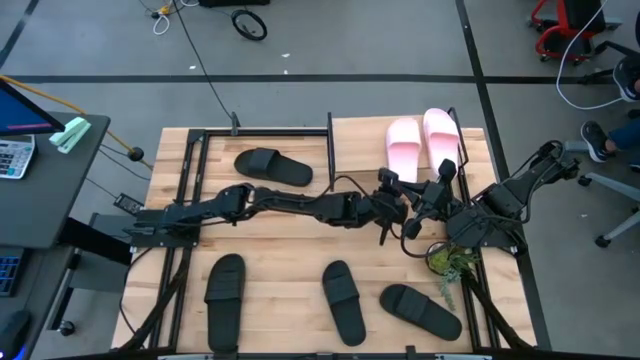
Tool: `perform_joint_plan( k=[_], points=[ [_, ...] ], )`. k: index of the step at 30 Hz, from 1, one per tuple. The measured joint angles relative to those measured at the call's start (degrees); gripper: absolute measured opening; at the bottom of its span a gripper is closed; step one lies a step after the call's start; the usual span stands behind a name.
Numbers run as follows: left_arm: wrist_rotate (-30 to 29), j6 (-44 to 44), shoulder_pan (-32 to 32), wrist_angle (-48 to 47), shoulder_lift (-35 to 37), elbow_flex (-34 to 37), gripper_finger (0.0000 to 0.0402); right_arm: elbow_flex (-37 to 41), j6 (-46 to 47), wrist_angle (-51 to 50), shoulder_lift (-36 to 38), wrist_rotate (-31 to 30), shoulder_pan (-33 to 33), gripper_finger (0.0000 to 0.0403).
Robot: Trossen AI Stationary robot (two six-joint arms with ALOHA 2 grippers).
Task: Pick and place slides into the shelf
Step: Put the pink slide on the shelf
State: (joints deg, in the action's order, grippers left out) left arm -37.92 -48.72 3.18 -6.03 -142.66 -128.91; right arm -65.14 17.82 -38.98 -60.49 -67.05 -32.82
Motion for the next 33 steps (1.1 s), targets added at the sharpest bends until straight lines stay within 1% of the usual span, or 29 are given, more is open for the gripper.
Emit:
perform_joint_plan(
  k=[4,7,12,14,17,25,29,33],
  points=[
    [0.3,0.1,-0.4,-1.6,0.0,-3.4,0.0,0.0,0.0,0.0,0.0,0.0,0.0,0.0012],
    [3.5,0.5,-1.1,-1.4,0.2,-4.7,0.0,0.0,0.0,0.0,0.0,0.0,0.0,0.0012],
    [5.2,1.9,-2.9,-1.7,0.2,-4.7,0.0,0.0,0.0,-0.2,0.0,-0.5,0.0,0.001],
    [6.9,2.0,-3.6,-0.8,-0.3,-4.8,0.0,0.0,-0.2,-0.2,0.1,-0.7,0.1,0.001],
    [7.8,2.1,-4.7,-1.4,-0.6,-4.7,0.0,0.0,-1.2,-0.1,0.1,0.0,0.0,0.0012],
    [11.9,6.8,-7.3,-0.7,-1.9,-4.8,0.0,0.0,-1.4,-0.1,0.0,0.0,0.0,0.0011],
    [13.0,8.0,-8.0,-1.1,-2.2,-4.7,0.0013,0.0,-1.5,-0.1,0.0,-0.1,0.0,0.0012],
    [17.5,7.6,-7.9,-1.0,-2.2,-4.7,0.0036,0.0,-2.0,-0.1,0.0,0.0,0.0,0.0012]
  ],
)
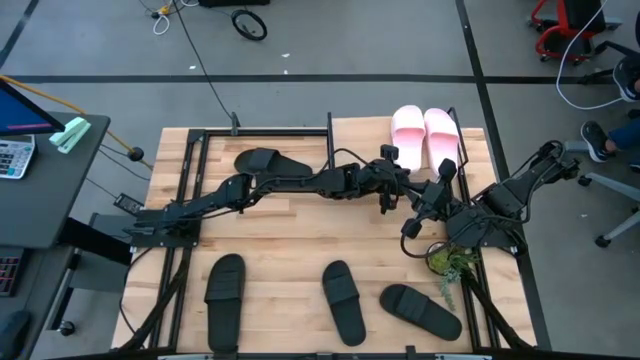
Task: Pick and place slides into the shelf
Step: Put the pink slide on the shelf, then put the black slide on the shelf
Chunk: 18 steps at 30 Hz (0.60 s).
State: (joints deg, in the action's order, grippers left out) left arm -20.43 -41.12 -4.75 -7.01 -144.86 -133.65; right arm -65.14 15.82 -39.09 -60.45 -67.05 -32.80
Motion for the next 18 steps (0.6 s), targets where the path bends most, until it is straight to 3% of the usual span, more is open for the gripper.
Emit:
perform_joint_plan(
  k=[13,18],
  points=[
    [2.3,1.6,-0.4,6.6,0.0,0.0,0.0093,0.0,-0.9,0.2,0.0,0.0,0.0,0.0012],
    [-4.1,2.6,1.0,5.3,0.3,0.0,0.0099,0.0,-0.5,0.2,0.0,0.1,0.0,0.001]
  ],
)
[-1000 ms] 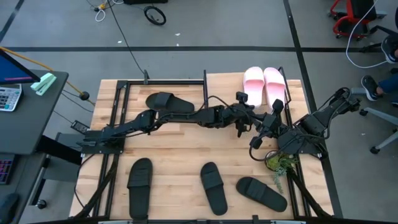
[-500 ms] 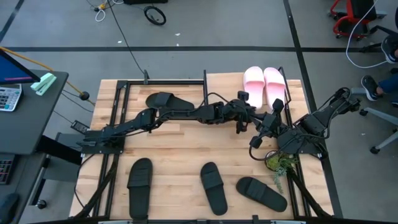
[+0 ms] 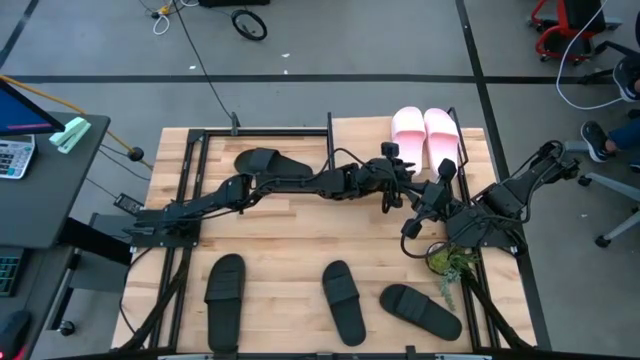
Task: Pick and place slides into the shelf
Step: Put the black slide on the shelf
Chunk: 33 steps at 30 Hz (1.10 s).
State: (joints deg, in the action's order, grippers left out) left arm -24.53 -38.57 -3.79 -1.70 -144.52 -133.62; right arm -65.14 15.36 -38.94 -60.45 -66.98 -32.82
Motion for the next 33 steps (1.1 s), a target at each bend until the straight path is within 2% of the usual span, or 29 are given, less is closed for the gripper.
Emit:
perform_joint_plan(
  k=[2,4,7,12,19,25,30,33],
  points=[
    [-5.7,3.0,1.3,-5.3,1.2,0.0,0.0096,0.0,0.1,-0.2,0.0,0.7,0.0,0.001],
    [-10.2,8.3,2.7,-15.2,3.4,0.1,0.0091,0.0,0.8,-0.3,0.0,1.8,-0.2,0.0011],
    [-10.8,17.1,4.5,-29.9,6.3,0.0,0.0078,-0.1,1.1,-0.3,0.1,2.8,-1.3,0.0012],
    [-10.0,25.4,6.2,-53.7,10.8,0.0,0.0046,0.0,1.6,-0.6,0.5,2.1,-4.0,0.001],
    [-10.1,34.5,4.0,-76.4,20.4,0.0,0.0006,0.0,2.9,-0.4,0.8,0.3,-8.8,0.0012],
    [-10.2,41.2,2.0,-87.9,30.3,-0.1,0.0016,0.0,2.4,-0.9,0.8,1.0,-12.3,0.0012],
    [-8.6,44.9,3.3,-88.2,39.5,2.5,0.003,0.0,2.6,-0.9,0.8,1.0,-13.9,0.0011],
    [-7.1,46.3,5.8,-88.2,44.9,6.6,0.0026,0.0,2.6,-1.0,0.8,1.0,-13.9,0.001]
  ],
)
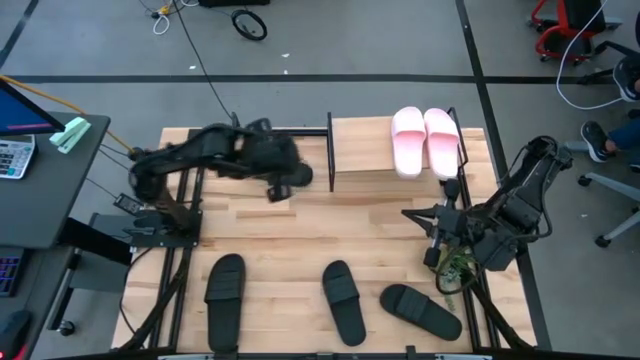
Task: Pick and place slides into the shelf
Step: Put the black slide on the shelf
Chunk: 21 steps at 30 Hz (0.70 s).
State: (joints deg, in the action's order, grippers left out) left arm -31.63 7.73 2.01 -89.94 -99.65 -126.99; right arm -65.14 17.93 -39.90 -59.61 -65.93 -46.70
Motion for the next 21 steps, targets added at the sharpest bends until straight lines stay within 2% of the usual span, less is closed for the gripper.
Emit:
perform_joint_plan(
  k=[6,9,12,16,18,21],
  points=[
    [-0.1,10.0,5.7,0.1,9.5,13.8,0.0008,0.0,0.0,-0.4,0.0,-0.2,0.0,0.0012],
    [-2.1,17.3,7.5,0.6,14.2,24.9,0.0007,0.0,0.0,-0.4,0.0,-0.2,0.0,0.0012],
    [-7.3,24.8,8.3,4.1,19.0,38.0,0.0015,0.0,0.0,-0.4,0.0,-0.2,0.0,0.0011],
    [-6.2,27.3,9.5,17.9,23.7,53.0,0.0023,0.0,0.0,-0.4,0.0,-0.2,0.0,0.0012],
    [-1.9,24.6,10.5,27.1,24.7,58.7,0.0023,0.0,0.0,-0.4,0.0,-0.2,0.0,0.0013],
    [7.9,17.7,12.1,43.6,24.7,65.0,0.0018,0.0,0.0,-0.4,0.0,-0.2,0.1,0.0014]
  ],
)
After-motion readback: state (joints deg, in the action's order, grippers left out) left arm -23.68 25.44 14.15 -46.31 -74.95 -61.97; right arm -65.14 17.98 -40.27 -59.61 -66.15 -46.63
